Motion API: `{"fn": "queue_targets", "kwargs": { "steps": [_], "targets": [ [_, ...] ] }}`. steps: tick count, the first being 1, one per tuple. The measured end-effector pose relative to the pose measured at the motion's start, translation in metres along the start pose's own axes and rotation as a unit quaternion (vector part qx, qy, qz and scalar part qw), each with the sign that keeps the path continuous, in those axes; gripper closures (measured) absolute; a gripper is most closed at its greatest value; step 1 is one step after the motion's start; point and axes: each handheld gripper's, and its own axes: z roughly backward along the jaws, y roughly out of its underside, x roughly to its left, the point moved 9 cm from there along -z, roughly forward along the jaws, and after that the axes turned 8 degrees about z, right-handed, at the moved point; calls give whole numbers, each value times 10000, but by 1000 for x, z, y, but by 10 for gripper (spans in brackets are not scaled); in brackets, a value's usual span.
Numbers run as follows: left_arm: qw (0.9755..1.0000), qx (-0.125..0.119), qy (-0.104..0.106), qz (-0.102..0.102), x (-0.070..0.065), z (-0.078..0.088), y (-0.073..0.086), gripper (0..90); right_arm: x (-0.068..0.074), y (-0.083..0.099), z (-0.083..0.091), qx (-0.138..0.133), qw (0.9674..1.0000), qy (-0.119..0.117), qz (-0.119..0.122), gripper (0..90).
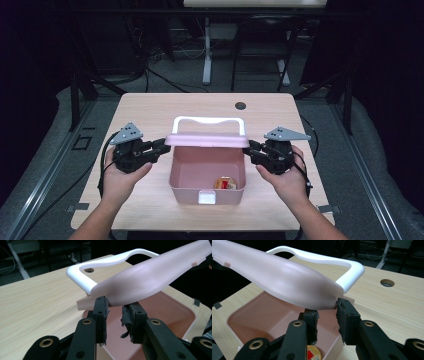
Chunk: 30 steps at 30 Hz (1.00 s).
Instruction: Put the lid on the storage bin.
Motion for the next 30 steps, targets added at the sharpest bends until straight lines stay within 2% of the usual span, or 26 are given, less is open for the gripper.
{"fn": "queue_targets", "kwargs": {
  "steps": [5, 11, 19, 23, 25, 30],
  "targets": [
    [10000, 1, 25, -38, -3, 4, 6, 728, 2, 5, 4, 21, 10000, -40, -18, 727],
    [9999, 67, 92, -50, -7, 11, 23, 747, 8, 19, 9, 100, 9998, -161, -47, 747],
    [9997, 213, 142, 14, -10, 14, 39, 811, 12, 34, 12, 144, 9993, -305, -147, 783],
    [9996, 202, 172, -4, -11, 16, 43, 858, 13, 36, 12, 148, 9992, -326, -157, 787],
    [9994, 170, 272, 85, -13, 18, 44, 888, 14, 36, 12, 141, 9992, -343, -158, 787],
    [9993, 184, 320, 91, -17, 18, 49, 894, 15, 36, 13, 130, 9992, -340, -154, 789]
  ]
}}
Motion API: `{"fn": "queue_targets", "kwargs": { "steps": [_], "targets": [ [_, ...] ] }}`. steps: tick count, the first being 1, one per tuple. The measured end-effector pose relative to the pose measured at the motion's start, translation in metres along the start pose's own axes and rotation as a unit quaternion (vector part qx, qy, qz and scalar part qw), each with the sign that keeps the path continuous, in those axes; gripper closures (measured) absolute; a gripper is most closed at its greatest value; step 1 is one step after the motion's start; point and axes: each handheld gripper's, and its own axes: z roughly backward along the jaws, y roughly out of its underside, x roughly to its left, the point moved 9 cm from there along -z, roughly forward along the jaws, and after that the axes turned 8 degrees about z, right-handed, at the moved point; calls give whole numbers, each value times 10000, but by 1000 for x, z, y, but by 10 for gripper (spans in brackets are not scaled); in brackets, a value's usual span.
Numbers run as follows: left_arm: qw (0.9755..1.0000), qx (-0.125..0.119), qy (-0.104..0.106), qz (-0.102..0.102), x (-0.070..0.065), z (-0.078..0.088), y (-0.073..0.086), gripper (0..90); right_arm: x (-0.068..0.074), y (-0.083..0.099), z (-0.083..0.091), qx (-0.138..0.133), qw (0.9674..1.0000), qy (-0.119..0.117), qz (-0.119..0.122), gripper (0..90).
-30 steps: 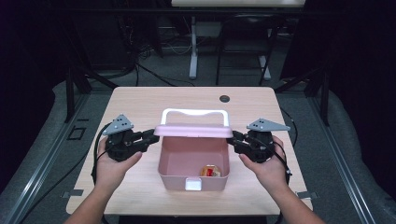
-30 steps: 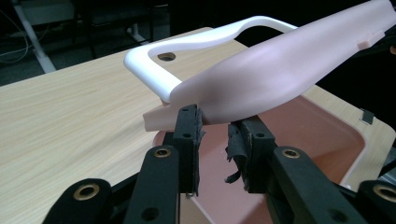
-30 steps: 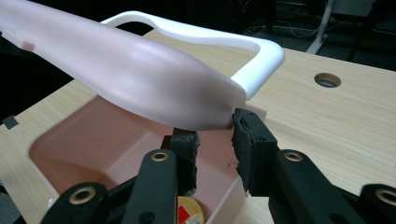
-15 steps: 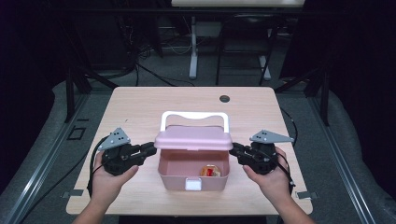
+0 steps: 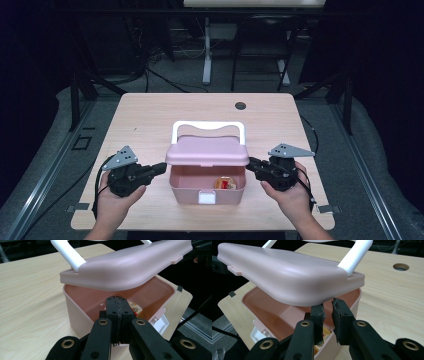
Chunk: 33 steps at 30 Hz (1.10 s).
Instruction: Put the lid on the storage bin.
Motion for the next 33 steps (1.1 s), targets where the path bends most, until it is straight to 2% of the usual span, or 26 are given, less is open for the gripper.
{"fn": "queue_targets", "kwargs": {
  "steps": [2, 11, 19, 23, 30, 33],
  "targets": [
    [10000, 1, 45, 54, -1, -1, 1, 894, 1, 1, 0, 1, 10000, -23, -9, 788],
    [10000, 7, 52, 62, -2, -1, 5, 895, 0, 13, 2, 65, 10000, 12, -63, 813],
    [9999, 114, 49, 40, -3, -4, 15, 895, -14, 25, 7, 76, 9995, 183, -250, 808],
    [9999, 114, 54, 35, -3, -4, 19, 896, -23, 29, 8, 82, 9989, 400, -218, 803],
    [9999, 87, 87, 100, -3, -5, 25, 898, -31, 35, 5, 53, 9983, 463, -354, 799],
    [9999, 105, 85, 61, -4, -4, 26, 897, -33, 37, 4, 38, 9981, 507, -359, 796]
  ]
}}
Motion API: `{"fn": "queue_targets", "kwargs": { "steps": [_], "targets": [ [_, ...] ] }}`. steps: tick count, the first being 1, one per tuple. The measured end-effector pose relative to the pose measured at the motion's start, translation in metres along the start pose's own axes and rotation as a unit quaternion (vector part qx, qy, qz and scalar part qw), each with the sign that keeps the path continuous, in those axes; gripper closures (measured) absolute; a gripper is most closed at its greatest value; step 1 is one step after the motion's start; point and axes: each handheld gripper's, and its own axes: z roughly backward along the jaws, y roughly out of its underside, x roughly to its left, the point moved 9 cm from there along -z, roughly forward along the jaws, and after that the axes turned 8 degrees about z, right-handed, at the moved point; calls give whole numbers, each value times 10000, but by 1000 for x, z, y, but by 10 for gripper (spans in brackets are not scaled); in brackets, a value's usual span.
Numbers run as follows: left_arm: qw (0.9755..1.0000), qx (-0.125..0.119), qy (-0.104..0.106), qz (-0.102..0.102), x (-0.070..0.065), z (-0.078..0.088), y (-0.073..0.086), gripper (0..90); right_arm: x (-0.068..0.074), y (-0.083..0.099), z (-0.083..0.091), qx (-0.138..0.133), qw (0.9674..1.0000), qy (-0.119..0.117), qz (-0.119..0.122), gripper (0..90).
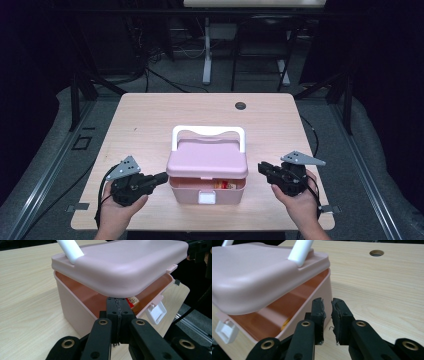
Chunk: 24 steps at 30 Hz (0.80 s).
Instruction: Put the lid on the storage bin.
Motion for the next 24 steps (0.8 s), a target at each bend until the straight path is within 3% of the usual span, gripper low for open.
{"fn": "queue_targets", "kwargs": {
  "steps": [6, 24],
  "targets": [
    [10000, 5, -7, 8, -1, 3, 5, 899, -6, 6, -3, -10, 9999, 101, -53, 792],
    [10000, -1, -18, 8, 0, 6, 11, 898, -9, 16, -8, -12, 9998, 104, -189, 786]
  ]
}}
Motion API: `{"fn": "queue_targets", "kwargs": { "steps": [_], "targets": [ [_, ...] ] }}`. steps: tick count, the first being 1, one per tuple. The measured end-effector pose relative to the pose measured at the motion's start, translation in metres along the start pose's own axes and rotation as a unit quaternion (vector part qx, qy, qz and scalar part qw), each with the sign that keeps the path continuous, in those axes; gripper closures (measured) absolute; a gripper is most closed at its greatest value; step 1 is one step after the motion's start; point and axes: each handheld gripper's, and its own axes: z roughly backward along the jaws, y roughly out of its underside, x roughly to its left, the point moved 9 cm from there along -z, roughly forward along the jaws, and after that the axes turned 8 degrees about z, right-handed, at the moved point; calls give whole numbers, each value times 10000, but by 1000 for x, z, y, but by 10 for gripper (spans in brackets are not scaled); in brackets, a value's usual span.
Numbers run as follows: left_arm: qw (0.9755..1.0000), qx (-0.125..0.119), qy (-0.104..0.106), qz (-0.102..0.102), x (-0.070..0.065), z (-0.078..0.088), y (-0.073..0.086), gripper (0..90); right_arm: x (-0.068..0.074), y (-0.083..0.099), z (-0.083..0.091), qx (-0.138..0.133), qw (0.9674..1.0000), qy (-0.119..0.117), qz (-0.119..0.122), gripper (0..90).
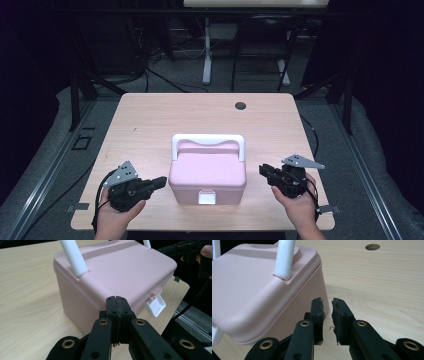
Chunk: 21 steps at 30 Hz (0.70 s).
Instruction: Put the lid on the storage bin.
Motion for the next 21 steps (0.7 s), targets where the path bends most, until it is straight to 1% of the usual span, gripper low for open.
{"fn": "queue_targets", "kwargs": {
  "steps": [3, 5, 7, 8, 10, 12, 13, 15, 17, 18, 21],
  "targets": [
    [9999, -45, -45, 80, 5, -1, 1, 896, -1, 1, 0, -18, 10000, 13, -14, 784],
    [9999, -57, -127, 86, 11, 0, 2, 892, -2, 3, -1, -16, 10000, 15, -60, 785],
    [9996, -58, -236, 113, 16, 1, 2, 872, -3, 5, -1, 6, 10000, 27, -73, 784],
    [9995, -117, -243, 151, 20, 1, 0, 858, -3, 5, -1, 0, 10000, 40, -74, 785],
    [9991, -160, -318, 214, 26, 2, -1, 837, -5, 7, -2, 11, 10000, 58, -66, 785],
    [9988, -137, -411, 219, 31, 3, -1, 811, -6, 8, -2, 1, 9999, 81, -72, 784],
    [9985, -217, -442, 251, 33, 2, -1, 797, -6, 8, -2, 9, 9999, 91, -70, 784],
    [9982, -227, -499, 241, 38, 2, 0, 761, -7, 9, -2, -5, 9999, 105, -79, 785],
    [9977, -225, -607, 224, 42, 1, 3, 734, -7, 10, -3, -16, 9999, 138, -86, 782],
    [9974, -217, -662, 180, 45, 0, 5, 719, -8, 10, -4, -18, 9998, 165, -52, 780],
    [9962, -165, -849, 135, 54, -3, 11, 678, -9, 13, -5, -6, 9997, 249, 42, 766]
  ]
}}
